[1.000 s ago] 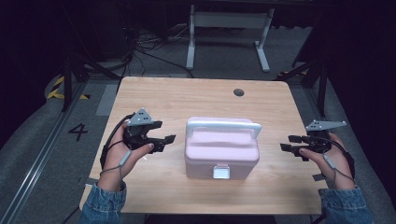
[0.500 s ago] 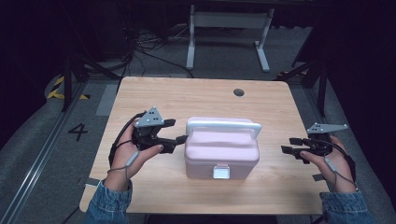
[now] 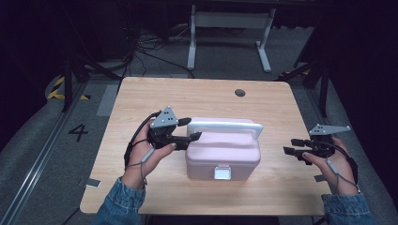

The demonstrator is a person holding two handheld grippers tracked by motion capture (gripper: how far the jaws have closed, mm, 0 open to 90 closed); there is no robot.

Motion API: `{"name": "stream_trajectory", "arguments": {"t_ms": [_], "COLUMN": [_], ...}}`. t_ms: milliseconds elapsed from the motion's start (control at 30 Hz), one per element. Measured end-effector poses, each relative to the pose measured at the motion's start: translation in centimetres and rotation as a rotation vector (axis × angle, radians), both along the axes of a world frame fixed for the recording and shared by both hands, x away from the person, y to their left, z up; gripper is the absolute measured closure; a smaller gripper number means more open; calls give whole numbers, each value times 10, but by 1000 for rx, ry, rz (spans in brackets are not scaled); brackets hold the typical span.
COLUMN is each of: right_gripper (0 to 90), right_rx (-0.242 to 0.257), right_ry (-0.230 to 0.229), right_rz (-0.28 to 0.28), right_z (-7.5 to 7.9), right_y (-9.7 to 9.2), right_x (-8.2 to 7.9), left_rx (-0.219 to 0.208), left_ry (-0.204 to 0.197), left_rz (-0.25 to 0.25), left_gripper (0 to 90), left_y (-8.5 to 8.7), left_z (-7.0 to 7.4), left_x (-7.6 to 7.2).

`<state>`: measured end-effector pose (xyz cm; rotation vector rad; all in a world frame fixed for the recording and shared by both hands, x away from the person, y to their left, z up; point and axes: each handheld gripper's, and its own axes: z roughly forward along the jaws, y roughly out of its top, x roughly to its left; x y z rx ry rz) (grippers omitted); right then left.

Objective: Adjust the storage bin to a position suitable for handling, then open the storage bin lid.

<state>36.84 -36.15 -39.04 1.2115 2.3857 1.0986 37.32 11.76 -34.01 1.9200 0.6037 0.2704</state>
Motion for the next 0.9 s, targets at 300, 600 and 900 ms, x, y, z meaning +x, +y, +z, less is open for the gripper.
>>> {"name": "stream_trajectory", "arguments": {"t_ms": [300,600,900], "right_gripper": [461,461,503], "right_rx": [0,-2,9], "right_ry": [-1,-3,-16], "right_rz": [0,1,-28], "right_z": [0,-1,0], "right_y": [0,0,-2], "right_x": [0,-1,-3], "left_rx": [1,-8,-16], "left_ry": [-13,-35,-21], "left_rz": [-2,12,-2], "left_gripper": [563,719,733], "left_y": [-11,-15,-15], "left_z": [-7,-3,0], "left_x": [6,4,12]}}
